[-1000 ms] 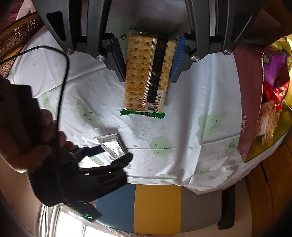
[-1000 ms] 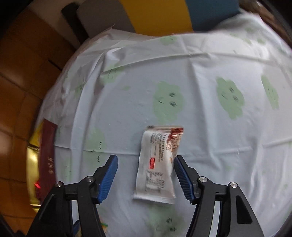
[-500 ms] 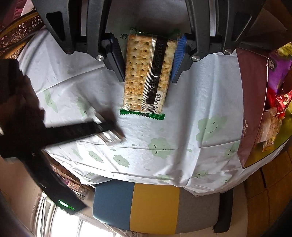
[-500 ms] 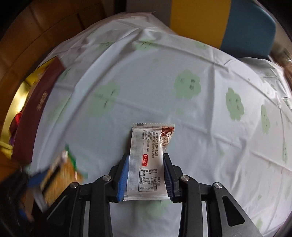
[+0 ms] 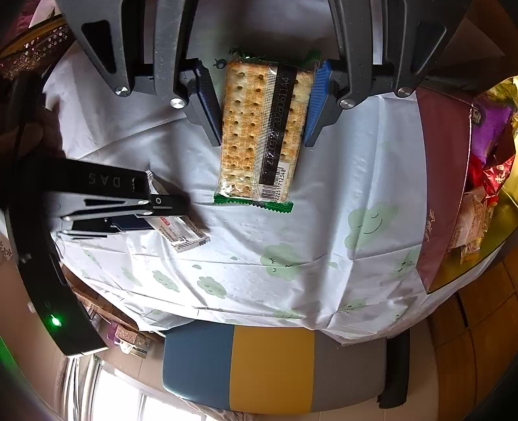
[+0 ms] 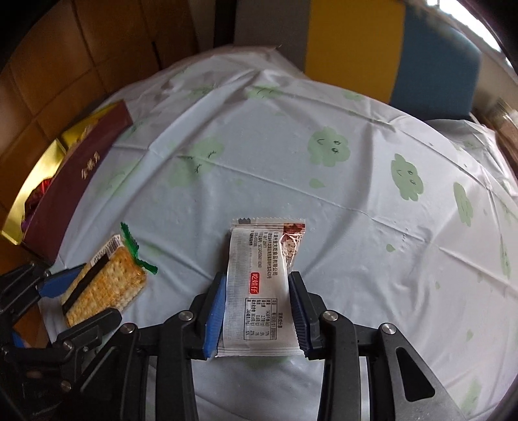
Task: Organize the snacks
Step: 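Carry the cracker pack into the gold tray and open the left tool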
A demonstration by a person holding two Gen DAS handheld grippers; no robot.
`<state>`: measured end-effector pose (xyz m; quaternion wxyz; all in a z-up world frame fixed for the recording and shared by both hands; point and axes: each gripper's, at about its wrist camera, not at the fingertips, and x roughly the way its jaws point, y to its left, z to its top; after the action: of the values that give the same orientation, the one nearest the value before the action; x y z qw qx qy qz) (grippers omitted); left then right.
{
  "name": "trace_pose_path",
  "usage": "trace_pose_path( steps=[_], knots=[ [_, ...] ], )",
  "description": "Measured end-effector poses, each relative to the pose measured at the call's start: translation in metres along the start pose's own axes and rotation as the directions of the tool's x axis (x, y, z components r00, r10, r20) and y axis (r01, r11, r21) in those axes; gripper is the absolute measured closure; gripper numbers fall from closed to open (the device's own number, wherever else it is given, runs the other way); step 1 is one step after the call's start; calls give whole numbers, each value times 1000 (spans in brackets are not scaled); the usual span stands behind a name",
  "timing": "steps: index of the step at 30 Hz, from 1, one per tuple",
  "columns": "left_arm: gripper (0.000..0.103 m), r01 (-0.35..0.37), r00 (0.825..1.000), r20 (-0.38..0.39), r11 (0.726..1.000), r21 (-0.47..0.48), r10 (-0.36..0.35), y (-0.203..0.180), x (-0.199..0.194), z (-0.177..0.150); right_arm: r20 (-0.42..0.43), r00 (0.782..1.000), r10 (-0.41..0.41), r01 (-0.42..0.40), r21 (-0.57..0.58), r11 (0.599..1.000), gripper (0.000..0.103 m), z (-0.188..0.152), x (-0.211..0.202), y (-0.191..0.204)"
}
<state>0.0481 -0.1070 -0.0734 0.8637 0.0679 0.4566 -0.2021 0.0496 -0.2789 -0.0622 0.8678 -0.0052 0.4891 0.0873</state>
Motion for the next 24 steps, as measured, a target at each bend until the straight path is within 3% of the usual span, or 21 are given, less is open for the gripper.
trace_pose_path(
  steps=[8,19,24],
  knots=[
    [54,7,1000,-13,999,-33,-7,4,-4,1,134,990,-36,35,11,999,65,-15,-12,8],
    [54,12,999,45,997,-83,-8,20,-39,5,149,988,-37,35,19,999,65,-9,-10,11],
    [54,15,995,97,984,-177,2,52,-67,12,152,988,-39,37,18,999,65,-10,-11,11]
  ],
)
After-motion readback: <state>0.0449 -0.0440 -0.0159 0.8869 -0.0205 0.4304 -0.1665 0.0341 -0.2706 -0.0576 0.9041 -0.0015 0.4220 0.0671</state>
